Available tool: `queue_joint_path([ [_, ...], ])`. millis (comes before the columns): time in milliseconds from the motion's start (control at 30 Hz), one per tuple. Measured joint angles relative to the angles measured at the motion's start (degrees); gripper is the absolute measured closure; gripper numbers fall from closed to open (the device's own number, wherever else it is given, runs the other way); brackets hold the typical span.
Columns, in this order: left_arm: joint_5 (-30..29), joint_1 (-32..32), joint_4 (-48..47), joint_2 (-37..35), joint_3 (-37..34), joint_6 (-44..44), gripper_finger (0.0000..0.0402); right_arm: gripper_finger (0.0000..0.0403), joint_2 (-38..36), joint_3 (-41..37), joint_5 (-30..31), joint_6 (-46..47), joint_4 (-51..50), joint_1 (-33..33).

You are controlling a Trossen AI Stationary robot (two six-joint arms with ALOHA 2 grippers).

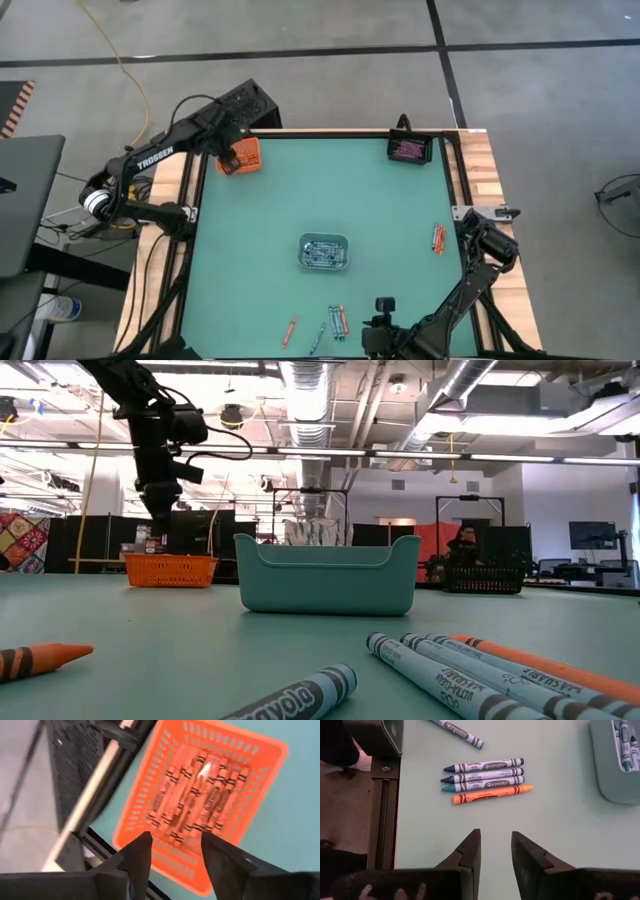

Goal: Sort crayons
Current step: Put the orange crayon into the orange bin

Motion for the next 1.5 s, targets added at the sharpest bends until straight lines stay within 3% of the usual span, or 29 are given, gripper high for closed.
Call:
queue_joint_path([
  [200,11.20,-3.65,-6.51,-0.02,0.00,-9.28,0.0232,0.0302,0.00,0.00,-0.02,-0.01,-1.49,0.14],
  [367,15.20,-14.34,-11.86,-0.04,0.00,-16.62,0.0237,0.0302,0.00,0.00,1.17,-0.57,-4.12,0.12],
  [600,10.03,-39.50,-10.01,-0.04,0.00,-32.19,0.0237,0.0302,0.00,0.00,1.18,0.09,-10.66,0.46],
  [800,3.11,-61.90,-0.51,-0.04,0.00,-48.23,0.0238,0.0302,0.00,-0.02,1.21,5.83,-15.56,2.85],
  [967,-4.99,-75.65,8.52,-0.03,0.01,-60.40,0.0238,0.0302,0.00,-0.02,1.57,7.87,-15.68,5.27],
  [1200,-11.30,-88.46,22.55,6.63,0.07,-71.48,0.0238,0.0302,0.00,-0.02,1.62,12.14,-14.53,8.66],
  [1367,-12.76,-92.83,31.73,15.19,0.25,-76.83,0.0238,0.0302,0.00,-0.04,2.49,14.17,-11.27,10.84],
  [1500,-12.85,-95.21,32.35,22.64,3.74,-81.41,0.0238,0.0302,0.00,-0.04,4.29,15.30,-8.20,12.59],
])
